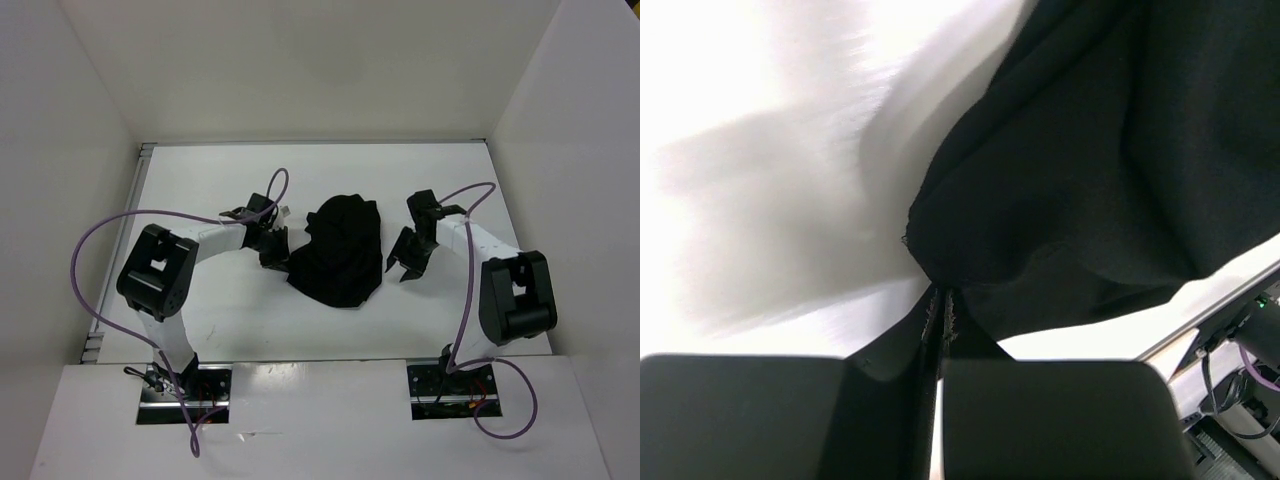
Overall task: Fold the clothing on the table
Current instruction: Flatten the skirt out
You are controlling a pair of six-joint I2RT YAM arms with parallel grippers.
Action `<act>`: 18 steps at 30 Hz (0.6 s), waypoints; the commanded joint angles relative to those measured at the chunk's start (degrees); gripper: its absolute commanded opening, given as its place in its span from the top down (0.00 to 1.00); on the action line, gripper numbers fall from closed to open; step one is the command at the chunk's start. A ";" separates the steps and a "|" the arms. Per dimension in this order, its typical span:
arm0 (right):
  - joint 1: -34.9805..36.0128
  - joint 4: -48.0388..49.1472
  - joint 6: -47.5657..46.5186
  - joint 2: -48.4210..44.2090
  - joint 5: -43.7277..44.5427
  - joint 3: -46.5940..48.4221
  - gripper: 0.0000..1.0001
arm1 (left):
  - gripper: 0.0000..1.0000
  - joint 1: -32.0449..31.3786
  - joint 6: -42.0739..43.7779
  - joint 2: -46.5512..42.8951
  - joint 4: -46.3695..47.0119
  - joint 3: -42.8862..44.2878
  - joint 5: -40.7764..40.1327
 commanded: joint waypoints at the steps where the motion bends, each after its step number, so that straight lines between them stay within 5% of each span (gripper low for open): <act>1: -0.41 6.15 -0.06 1.97 -2.96 -0.33 0.48 | 1.00 -0.59 -0.03 -0.34 0.51 -0.54 1.49; 8: 0.11 11.17 -0.06 6.63 -7.90 0.20 0.48 | 1.00 -0.59 -0.03 -0.34 0.51 -0.54 1.49; 12: 1.35 12.58 -0.06 10.76 -7.37 0.73 0.56 | 1.00 -0.59 0.49 0.19 0.51 -0.54 1.49; 15: 2.48 12.58 -0.68 13.14 -6.68 0.73 0.84 | 1.00 -0.07 0.49 0.19 -0.02 -0.54 1.49; 18: 2.49 11.10 -0.68 9.72 -4.57 2.21 1.00 | 1.00 0.98 1.54 -2.35 -0.72 0.77 2.97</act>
